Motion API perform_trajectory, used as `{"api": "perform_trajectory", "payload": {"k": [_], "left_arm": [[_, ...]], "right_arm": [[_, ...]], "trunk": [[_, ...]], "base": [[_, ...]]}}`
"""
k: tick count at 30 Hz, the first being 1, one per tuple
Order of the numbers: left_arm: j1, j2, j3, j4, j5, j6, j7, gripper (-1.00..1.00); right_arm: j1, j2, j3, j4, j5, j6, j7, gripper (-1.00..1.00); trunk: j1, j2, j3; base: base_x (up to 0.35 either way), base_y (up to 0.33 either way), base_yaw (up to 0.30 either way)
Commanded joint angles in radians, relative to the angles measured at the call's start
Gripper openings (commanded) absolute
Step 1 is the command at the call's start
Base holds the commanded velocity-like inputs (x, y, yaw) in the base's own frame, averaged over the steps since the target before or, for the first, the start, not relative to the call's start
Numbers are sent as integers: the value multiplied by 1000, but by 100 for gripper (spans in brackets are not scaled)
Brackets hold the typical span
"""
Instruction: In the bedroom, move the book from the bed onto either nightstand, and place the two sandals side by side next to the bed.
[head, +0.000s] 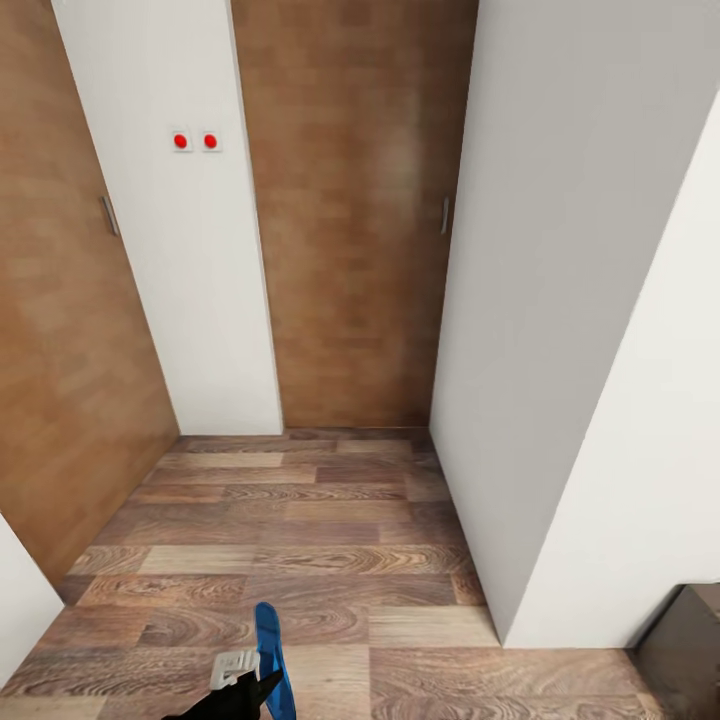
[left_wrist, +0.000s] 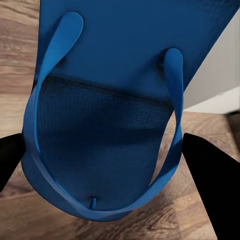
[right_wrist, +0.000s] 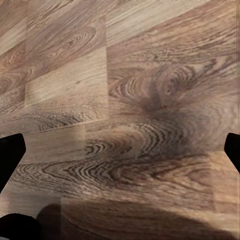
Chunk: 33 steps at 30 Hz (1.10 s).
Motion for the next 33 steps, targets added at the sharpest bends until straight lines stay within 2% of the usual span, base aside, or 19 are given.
{"api": "perform_trajectory", "payload": {"k": [1, 33], "left_arm": [[-1, 0, 6, 1, -4, -4, -5, -100], [-1, 0, 6, 1, -3, -4, -5, -100]], "right_arm": [[-1, 0, -3, 0, -9, 10, 5, 100], [-1, 0, -3, 0, -8, 7, 4, 100]], "trunk": [[0, 0, -1], [0, 0, -1]], "base": [[0, 0, -175], [0, 0, -131]]}}
